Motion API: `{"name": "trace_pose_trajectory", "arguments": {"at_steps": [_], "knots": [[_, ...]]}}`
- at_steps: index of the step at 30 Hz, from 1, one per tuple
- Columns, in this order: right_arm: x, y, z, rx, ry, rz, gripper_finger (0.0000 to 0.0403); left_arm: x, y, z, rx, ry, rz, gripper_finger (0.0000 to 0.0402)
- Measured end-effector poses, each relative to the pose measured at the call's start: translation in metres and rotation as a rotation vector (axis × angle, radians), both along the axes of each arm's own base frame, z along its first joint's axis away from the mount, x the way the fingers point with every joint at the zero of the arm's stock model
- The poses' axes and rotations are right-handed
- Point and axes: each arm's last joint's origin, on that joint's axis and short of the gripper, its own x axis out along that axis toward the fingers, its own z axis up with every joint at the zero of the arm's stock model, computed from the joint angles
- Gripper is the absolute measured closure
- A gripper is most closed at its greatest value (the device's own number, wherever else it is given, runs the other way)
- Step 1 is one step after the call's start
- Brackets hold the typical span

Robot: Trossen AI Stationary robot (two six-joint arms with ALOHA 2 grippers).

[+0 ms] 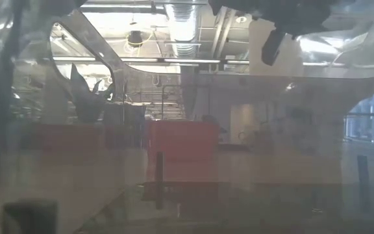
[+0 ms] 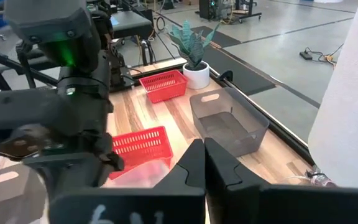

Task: Stack baskets by color
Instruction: Stack the bottom left transparent bin on top of the bottom right transparent bin

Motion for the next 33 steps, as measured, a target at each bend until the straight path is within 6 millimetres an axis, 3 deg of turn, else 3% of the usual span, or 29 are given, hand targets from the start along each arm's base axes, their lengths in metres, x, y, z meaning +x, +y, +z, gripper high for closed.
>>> {"name": "trace_pose_trajectory", "arguments": {"at_steps": [9,15,21,33], "knots": [[0.0,0.0,0.0,-0.002,0.0,-0.001,0.0393,0.003,0.016,0.006,-0.07,-0.042,0.064,0.0401],[0.0,0.0,0.0,-0.005,0.005,-0.001,0.0393,-0.001,0.006,0.025,-0.09,-0.031,0.039,0.0401],[-0.001,-0.001,-0.003,-0.021,0.033,-0.001,0.0393,-0.005,-0.008,0.019,-0.096,0.056,0.018,0.0401],[-0.001,-0.001,-0.003,-0.003,0.027,-0.006,0.0393,-0.007,0.004,0.016,-0.161,0.117,0.005,0.0401]]}}
